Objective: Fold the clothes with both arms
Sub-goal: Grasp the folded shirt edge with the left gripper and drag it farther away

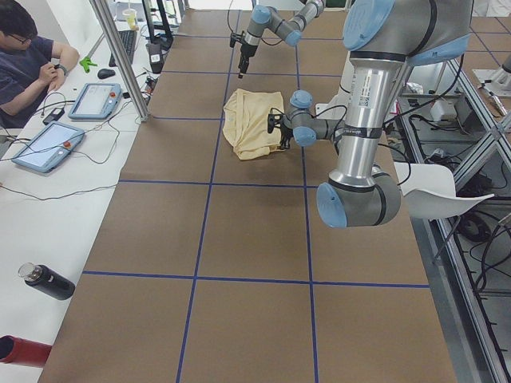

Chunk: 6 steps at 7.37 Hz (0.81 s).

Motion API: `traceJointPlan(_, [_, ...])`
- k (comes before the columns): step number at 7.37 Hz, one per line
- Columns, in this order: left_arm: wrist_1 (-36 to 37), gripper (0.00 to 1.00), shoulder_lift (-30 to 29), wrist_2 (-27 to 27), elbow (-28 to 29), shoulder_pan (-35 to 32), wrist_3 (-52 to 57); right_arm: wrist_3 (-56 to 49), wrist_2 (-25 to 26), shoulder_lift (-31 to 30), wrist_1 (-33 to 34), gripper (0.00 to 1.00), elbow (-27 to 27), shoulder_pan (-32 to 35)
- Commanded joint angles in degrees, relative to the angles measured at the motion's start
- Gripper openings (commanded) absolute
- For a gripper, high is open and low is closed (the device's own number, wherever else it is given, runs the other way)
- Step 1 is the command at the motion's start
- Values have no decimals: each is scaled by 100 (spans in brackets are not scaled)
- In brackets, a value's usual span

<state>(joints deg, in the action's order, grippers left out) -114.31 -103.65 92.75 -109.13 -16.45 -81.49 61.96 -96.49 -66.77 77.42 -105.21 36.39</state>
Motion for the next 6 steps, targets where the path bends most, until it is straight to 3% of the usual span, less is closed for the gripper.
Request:
traceJointPlan(1, [22, 0, 20, -11, -29, 19, -8, 0, 7, -3, 1, 100, 9, 0])
traceJointPlan(3, [93, 0, 47, -11, 14, -95, 167, 9, 16, -3, 1, 100, 35, -9])
traceJointPlan(4, [102, 0, 38, -2, 15, -478, 612, 0, 24, -3, 1, 100, 53, -9])
traceJointPlan(6, [137, 0, -32, -2, 600, -1557, 1744, 9, 24, 6, 1, 100, 70, -17])
